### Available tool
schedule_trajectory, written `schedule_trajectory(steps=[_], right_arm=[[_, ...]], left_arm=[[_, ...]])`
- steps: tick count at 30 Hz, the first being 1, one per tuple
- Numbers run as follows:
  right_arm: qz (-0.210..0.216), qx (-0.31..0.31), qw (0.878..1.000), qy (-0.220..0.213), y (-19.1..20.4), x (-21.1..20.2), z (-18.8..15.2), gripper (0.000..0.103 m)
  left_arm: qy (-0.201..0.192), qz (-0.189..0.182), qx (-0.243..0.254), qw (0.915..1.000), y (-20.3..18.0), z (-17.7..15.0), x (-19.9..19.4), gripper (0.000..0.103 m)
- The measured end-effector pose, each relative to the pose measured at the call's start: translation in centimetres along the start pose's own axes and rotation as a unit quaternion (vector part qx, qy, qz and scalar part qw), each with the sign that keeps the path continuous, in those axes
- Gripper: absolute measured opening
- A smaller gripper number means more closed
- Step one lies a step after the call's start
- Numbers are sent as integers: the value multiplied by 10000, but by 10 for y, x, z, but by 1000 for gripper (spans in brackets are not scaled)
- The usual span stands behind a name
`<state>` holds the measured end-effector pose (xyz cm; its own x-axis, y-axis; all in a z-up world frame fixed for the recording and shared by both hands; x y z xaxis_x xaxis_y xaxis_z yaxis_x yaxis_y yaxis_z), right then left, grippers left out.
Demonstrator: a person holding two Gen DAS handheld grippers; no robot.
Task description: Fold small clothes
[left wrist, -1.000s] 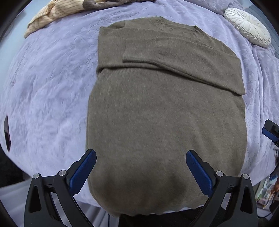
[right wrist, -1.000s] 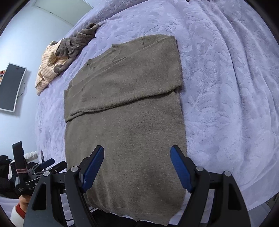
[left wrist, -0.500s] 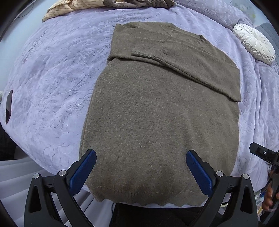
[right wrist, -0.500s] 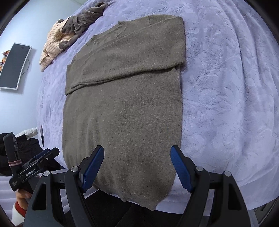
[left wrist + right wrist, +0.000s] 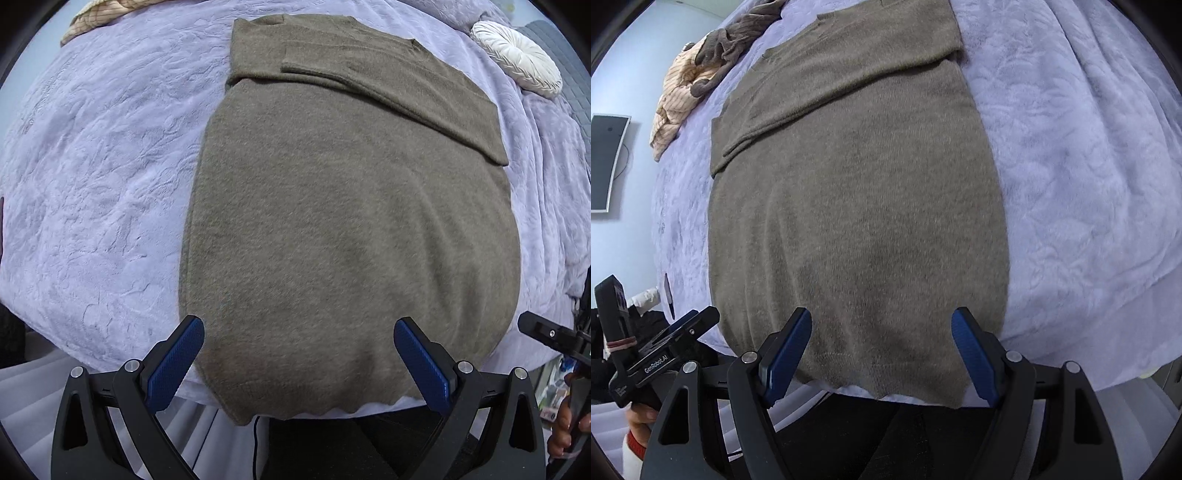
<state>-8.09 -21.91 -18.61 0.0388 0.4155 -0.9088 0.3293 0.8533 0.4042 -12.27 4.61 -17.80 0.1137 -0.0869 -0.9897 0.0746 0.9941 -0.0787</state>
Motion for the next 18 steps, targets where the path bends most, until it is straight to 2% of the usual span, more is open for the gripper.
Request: schedule_trajectory(steps=[5,14,18], right_arm=[[-52,109,9999,8,3,8,-25,81],[-154,216,9996,-92,-3,10,-42,81],[-208,278,9993,-100,-11,12,-49,81]], left_arm=[[-17,-13,49,10000,11,-13,-1,103],[12,-111,154,9998,20,-33,7,103],[8,-292,164,9994,24,-43,14,103]])
Point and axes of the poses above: each gripper's, at about its wrist camera, not at the fingertips, and x roughly the way its jaws point, y to its left, z to its top, the point moved 6 cm from there along x, roughly the way its jaws point, and after that the axes turned 10 degrees about x, right-handed, at the moved point
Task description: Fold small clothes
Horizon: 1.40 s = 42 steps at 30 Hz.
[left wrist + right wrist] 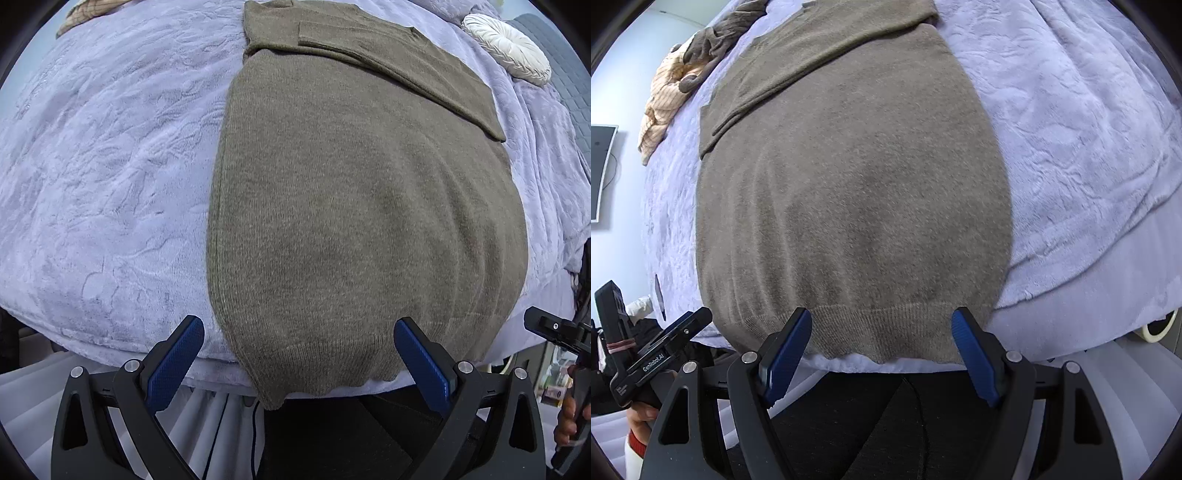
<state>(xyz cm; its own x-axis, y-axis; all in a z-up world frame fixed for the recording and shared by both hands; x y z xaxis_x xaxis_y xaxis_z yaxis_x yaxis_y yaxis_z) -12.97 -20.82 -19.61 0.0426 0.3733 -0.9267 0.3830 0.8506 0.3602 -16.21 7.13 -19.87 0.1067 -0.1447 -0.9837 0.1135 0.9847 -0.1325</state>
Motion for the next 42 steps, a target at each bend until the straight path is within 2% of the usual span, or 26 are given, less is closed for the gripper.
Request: schedule_trajectory(steps=[7,12,17,22,25,27,28,29,30,32,33,37,42], right_arm=[[20,260,9996,61,-25,6,-5,81],[-18,446,9989,173,-48,17,-7,81],[-306,102,9991,261,-60,30,-10,81],[-133,-60,9994,328,-61,49,-9,81],[64,72,9988,477,-62,59,-8,80],[263,245,9976,588,-62,61,-9,58],[298,291,9972,620,-64,61,-8,31],[408,348,9964,662,-66,59,-8,14],[618,433,9946,716,-67,56,-9,15],[958,521,9913,738,-67,47,-8,14],[1149,534,9892,735,-65,40,-9,14],[1769,662,9787,802,-57,17,-5,14],[2414,675,9641,872,-39,-3,-2,14]], left_arm=[[162,-427,-101,9989,8,-19,24,103],[244,-639,-86,9976,-2,-26,43,103],[344,-792,-8,9963,-12,-27,57,103],[344,-873,-115,9955,-12,-29,64,101],[303,-885,-202,9954,-5,-30,62,77],[284,-1174,-317,9922,-4,-30,61,47],[266,-1327,-383,9901,-3,-30,59,41],[250,-1485,-437,9876,-2,-30,57,27],[236,-1637,-499,9850,-1,-30,53,22],[132,-1791,-584,9820,2,-30,44,22],[41,-1916,-643,9794,4,-28,37,12],[-229,-2322,-828,9689,6,-16,14,11],[-569,-2464,-683,9651,-4,15,-14,11]])
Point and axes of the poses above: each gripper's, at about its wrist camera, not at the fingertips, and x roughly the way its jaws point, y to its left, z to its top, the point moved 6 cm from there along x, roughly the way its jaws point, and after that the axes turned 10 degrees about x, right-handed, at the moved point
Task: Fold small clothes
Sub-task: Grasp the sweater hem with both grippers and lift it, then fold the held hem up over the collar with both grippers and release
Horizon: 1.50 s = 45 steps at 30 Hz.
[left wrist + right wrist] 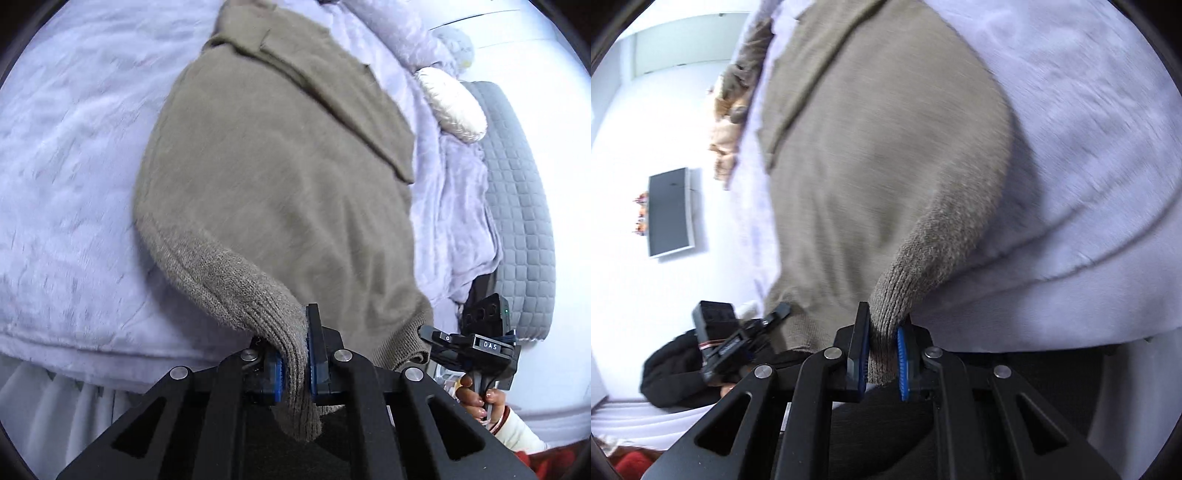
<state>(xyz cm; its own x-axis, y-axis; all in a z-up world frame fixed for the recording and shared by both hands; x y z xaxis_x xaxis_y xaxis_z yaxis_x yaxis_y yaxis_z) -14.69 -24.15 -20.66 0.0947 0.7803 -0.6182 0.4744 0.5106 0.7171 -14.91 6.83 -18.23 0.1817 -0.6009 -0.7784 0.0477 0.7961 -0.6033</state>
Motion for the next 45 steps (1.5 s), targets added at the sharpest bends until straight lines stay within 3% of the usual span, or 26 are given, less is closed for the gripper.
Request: schedule_trajectory(steps=[10,17,23,26,33,34,36,38,41,42,43,44,45], right_arm=[[992,-368,9944,47,81,-28,50,14],[1579,-681,9851,29,140,-56,123,14],[1568,-902,9832,-242,185,-62,196,14],[1298,-894,9865,-449,200,-51,235,14],[797,-469,9932,-712,193,-4,301,14],[735,-401,9937,-747,191,3,309,14],[585,-184,9947,-827,182,16,328,14],[442,9,9954,-854,174,26,342,15],[417,308,9953,-814,168,30,351,20],[476,352,9950,-808,169,28,351,21],[462,328,9945,-876,170,23,351,26],[406,264,9941,-969,172,18,351,39],[270,155,9934,-1102,174,11,351,47]], left_arm=[[-971,-121,-21,9952,-53,107,-36,11],[-1651,152,131,9861,-77,193,-52,11],[-1675,388,224,9848,-61,264,-35,11],[-1540,526,146,9866,-34,293,-17,11],[-1174,950,-26,9885,25,339,32,11],[-1097,1019,-93,9887,32,341,38,14],[-917,1356,-269,9861,45,343,48,42],[-1035,1602,-260,9813,49,345,44,58],[-1264,1783,-53,9758,45,346,26,58],[-1362,1851,38,9732,43,347,18,65],[-1422,1941,106,9705,42,347,11,74],[-1505,2043,181,9671,41,349,5,81],[-1582,2074,300,9649,38,350,-1,81]])
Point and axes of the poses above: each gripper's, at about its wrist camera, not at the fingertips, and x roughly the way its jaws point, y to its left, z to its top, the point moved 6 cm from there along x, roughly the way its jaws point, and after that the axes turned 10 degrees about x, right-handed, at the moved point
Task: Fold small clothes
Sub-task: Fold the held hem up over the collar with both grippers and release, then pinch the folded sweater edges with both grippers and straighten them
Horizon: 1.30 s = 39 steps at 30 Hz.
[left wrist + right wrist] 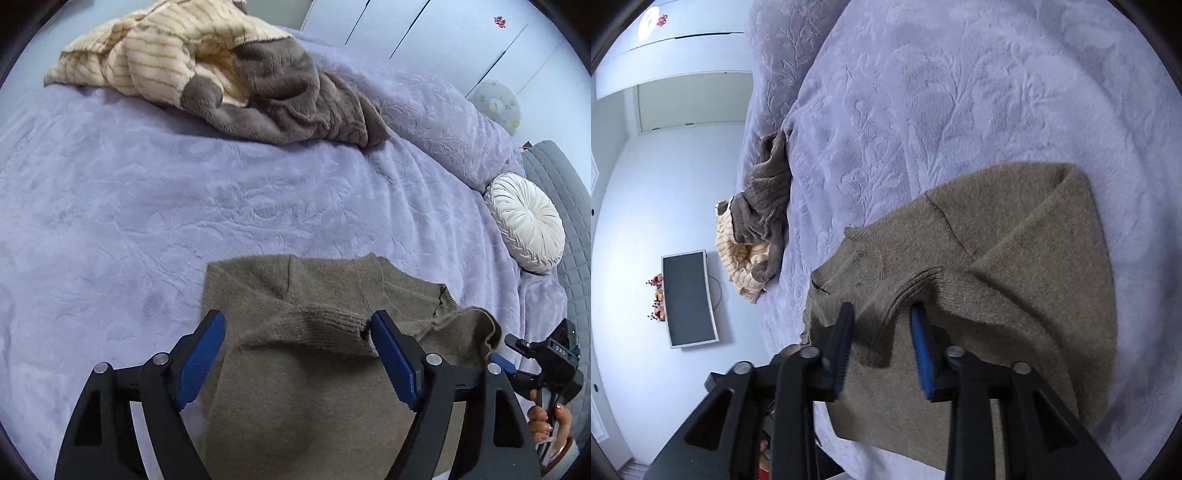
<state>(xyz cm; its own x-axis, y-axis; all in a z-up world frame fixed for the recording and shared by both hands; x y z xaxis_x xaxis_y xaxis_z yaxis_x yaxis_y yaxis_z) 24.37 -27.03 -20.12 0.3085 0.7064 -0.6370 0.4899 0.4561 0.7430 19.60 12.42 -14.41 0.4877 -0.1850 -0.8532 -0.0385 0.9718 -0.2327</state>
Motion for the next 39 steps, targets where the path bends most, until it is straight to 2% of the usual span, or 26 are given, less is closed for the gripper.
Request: schedule_trajectory(steps=[1,5,7,10,13,16,17,19,21,24,26,31,34,35,37,39], right_arm=[[-104,-124,9998,-122,2,-6,1,54],[-361,-662,9961,-454,15,-28,0,53],[-373,-870,9949,-336,20,-25,-6,46],[-788,-1297,9883,-132,22,-5,-13,43],[-1105,-1459,9831,-105,17,16,-12,43],[-1564,-1454,9761,-403,2,23,3,43],[-1633,-1348,9761,-489,-6,22,11,40],[-1528,-1102,9806,-537,-15,18,19,36],[-1370,-829,9850,-646,-21,7,26,35],[-1609,-708,9799,-944,-26,-11,30,42],[-1543,-591,9822,-895,-31,-20,27,43],[-1307,-645,9868,-705,-34,-35,-10,49],[-983,-584,9927,-387,-40,-35,-50,50],[-876,-533,9944,-240,-44,-34,-68,53],[-751,-419,9963,-22,-53,-30,-97,59],[-700,-228,9971,203,-65,-23,-126,59]], left_arm=[[-4,-49,96,9999,-1,2,-3,81],[94,-426,252,9987,-12,-2,-4,81],[245,-635,380,9970,-24,-7,4,81],[548,-659,575,9947,-42,-15,30,81],[615,-421,435,9963,-42,-14,55,81],[653,-131,17,9978,-21,-14,72,81],[674,-69,-76,9977,-13,-15,74,81],[675,34,-146,9976,1,-17,73,81],[664,467,-60,9967,19,-16,66,81],[738,502,-217,9958,41,-20,53,81],[738,402,-251,9961,51,-25,40,81],[989,-22,-2,9951,48,-59,14,81],[1244,-359,11,9916,41,-91,4,81],[1346,-455,-18,9898,39,-103,2,81],[1460,-561,-62,9877,37,-120,-1,81],[1502,-632,-123,9866,37,-133,-4,81]])
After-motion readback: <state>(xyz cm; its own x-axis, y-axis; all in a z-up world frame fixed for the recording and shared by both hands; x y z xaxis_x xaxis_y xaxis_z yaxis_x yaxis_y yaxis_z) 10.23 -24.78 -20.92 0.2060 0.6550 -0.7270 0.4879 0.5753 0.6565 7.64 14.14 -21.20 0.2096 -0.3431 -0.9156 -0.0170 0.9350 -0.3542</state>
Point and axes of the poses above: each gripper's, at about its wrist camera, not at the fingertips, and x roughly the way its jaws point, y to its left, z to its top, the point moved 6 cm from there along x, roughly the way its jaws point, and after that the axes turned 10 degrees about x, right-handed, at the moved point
